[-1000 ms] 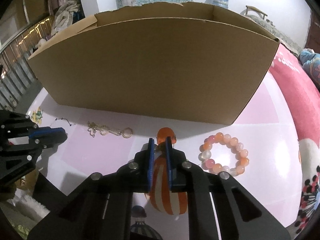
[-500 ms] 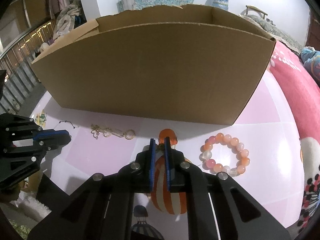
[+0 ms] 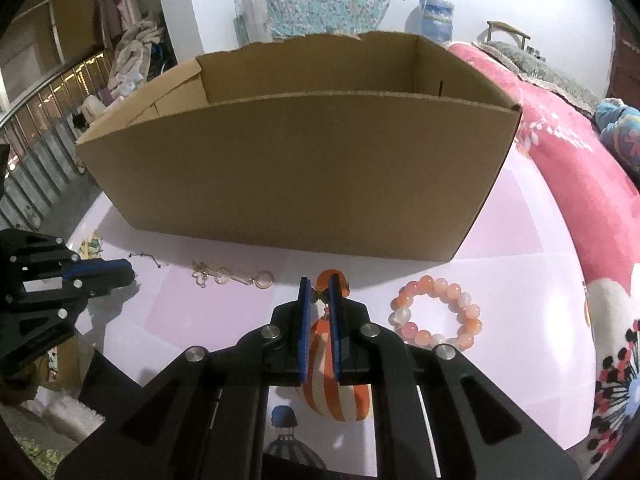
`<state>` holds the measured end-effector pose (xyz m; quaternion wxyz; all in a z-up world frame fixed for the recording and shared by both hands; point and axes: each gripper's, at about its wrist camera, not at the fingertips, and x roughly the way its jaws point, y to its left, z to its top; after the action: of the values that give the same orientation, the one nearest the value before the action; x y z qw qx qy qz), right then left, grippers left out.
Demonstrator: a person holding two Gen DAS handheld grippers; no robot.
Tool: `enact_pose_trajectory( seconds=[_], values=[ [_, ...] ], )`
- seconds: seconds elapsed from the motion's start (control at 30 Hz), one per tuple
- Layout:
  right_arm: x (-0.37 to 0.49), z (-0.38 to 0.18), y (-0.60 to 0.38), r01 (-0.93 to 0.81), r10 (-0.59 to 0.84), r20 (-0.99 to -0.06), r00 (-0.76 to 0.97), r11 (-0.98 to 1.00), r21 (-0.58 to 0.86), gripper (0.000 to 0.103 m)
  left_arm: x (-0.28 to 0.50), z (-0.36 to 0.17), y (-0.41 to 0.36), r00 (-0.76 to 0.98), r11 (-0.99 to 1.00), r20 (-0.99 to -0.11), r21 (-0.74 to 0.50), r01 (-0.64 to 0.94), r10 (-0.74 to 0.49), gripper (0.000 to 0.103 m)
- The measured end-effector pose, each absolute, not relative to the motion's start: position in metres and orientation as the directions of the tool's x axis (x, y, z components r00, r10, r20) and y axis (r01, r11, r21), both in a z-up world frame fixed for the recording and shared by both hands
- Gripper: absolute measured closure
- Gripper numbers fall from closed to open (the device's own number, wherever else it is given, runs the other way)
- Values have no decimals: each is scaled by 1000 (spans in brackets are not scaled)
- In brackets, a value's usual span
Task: Organize jewelry
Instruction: 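Carry both grippers over the box and open them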
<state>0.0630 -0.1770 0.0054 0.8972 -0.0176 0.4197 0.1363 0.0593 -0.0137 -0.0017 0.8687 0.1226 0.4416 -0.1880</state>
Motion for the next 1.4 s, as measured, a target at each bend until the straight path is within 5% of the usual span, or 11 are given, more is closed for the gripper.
enact_pose_trajectory(
  seconds=[0.57,0.97,1.13,1.4],
  values=[
    [66,119,-185,-388,378,-520,766,917,95,94,77,132,-11,734,885,-569,24,465,-370,101],
    [191,86,-193,-362,446,-677,586,891,274,94,206,71,-20,546,910,-753,-168,379,-367,101],
    [201,85,-202,-341,424,-678,600,903,264,92,215,58,-16,537,921,-765,-189,340,-355,82],
    [201,93,-219,-300,416,-644,642,909,288,85,210,58,-7,549,928,-756,-213,306,-355,81]
  ],
)
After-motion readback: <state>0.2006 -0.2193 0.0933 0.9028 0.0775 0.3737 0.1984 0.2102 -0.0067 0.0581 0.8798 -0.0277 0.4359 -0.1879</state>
